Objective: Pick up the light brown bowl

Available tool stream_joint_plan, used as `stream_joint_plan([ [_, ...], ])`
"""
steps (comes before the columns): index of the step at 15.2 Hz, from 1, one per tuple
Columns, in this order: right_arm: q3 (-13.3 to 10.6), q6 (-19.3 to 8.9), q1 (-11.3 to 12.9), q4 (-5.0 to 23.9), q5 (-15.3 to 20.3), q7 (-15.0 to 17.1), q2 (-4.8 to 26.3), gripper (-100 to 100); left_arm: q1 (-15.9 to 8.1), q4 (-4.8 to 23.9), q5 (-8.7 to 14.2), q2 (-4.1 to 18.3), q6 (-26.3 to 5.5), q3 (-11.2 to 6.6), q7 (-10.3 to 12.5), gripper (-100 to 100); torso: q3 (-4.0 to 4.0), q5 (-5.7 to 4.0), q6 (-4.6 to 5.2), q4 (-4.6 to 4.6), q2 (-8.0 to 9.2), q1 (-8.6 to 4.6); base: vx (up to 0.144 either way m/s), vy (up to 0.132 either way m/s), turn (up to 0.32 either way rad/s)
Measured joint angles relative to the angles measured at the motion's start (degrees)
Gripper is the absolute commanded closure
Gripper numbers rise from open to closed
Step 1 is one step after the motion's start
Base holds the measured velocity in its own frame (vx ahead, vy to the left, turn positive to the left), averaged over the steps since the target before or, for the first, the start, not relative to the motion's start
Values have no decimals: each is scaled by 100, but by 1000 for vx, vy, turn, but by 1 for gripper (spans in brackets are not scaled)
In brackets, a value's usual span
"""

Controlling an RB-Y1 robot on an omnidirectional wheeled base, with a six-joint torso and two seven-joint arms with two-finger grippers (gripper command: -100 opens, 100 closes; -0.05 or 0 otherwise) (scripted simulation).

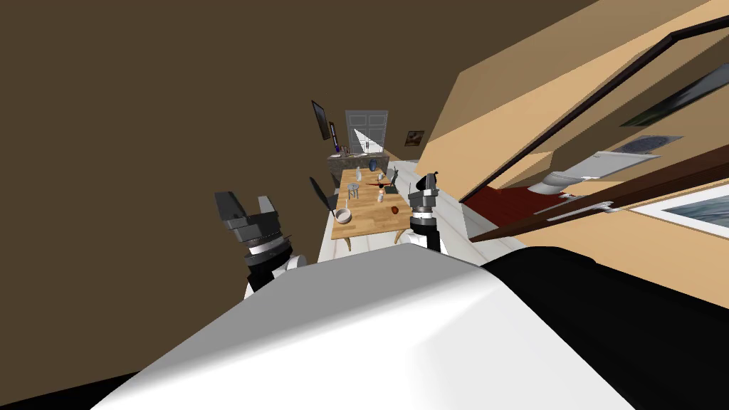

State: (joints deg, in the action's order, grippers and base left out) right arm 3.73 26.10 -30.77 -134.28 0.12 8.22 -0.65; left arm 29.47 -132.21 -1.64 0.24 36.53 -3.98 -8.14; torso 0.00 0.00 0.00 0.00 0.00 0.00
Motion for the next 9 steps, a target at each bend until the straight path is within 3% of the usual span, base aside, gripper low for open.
stream_joint_plan([
  [4,0,0,0,0,0,0,0,0,-174,214,11,440,-274,-28,-14,-100,-2,1,0,-1,-3,3,1,-1,-3],
  [9,0,0,0,0,0,0,0,0,-547,751,-3,753,-631,-39,-74,-100,-3,1,1,-1,-5,2,0,0,0],
])
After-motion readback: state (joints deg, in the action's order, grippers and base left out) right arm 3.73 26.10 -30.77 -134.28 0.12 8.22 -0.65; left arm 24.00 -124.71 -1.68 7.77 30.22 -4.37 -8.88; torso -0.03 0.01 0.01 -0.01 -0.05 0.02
